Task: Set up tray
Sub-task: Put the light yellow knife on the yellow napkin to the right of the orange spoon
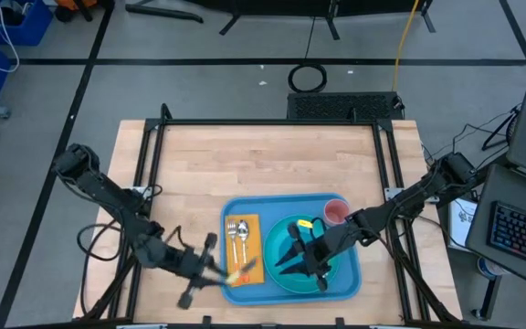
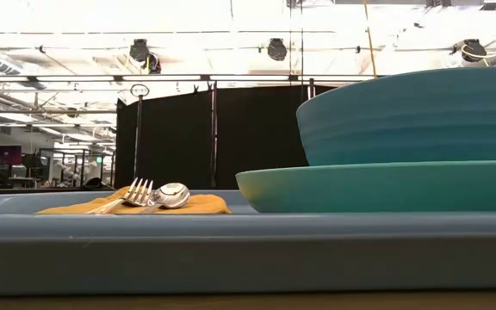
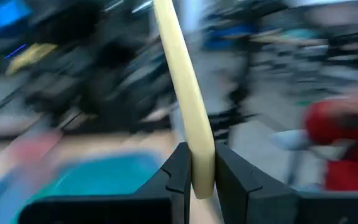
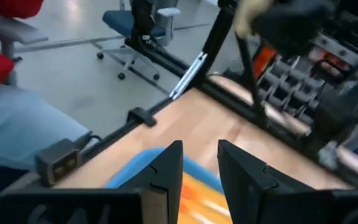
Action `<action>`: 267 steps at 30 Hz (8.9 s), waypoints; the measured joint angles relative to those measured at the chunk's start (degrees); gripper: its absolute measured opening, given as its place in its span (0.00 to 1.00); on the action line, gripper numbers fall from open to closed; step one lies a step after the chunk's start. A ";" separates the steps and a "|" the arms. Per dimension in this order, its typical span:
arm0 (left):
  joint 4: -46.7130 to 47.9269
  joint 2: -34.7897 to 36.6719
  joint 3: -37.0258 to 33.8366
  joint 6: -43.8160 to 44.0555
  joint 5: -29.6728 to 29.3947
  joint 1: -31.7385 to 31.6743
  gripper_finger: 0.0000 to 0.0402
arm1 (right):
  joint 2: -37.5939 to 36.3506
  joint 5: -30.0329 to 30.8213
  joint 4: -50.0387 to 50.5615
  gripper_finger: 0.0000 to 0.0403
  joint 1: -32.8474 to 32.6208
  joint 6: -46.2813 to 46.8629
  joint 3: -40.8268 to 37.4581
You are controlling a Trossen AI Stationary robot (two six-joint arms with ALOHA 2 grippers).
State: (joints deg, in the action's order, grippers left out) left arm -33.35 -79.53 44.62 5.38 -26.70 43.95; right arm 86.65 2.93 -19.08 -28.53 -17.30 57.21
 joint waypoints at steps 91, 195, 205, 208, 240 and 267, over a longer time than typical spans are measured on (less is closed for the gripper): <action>-20.60 -16.34 0.52 0.78 68.68 -16.62 0.12 | 18.21 -30.95 -17.65 0.38 13.86 -8.28 18.80; -5.98 -25.11 7.82 3.77 80.02 -19.09 0.12 | 16.57 -46.45 -19.24 0.29 4.05 -16.84 18.78; -5.79 -25.11 7.82 3.95 78.16 -20.30 0.12 | 16.59 -46.23 -19.03 0.29 3.29 -17.92 18.78; -5.81 -25.11 7.82 4.42 77.79 -21.29 0.12 | 16.59 -46.10 -18.79 0.29 3.21 -17.92 18.79; -5.75 -25.11 7.82 3.86 80.65 -23.11 0.12 | 16.65 -46.45 -18.38 0.06 2.92 -19.45 18.78; -6.79 -26.25 7.84 5.24 76.56 -23.96 0.17 | 16.70 -45.22 -17.96 0.00 2.14 -18.95 18.75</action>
State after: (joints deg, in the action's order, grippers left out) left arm -40.14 -105.78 52.46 10.62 49.86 19.99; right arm 103.35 -42.30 -37.04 -26.39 -36.25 75.96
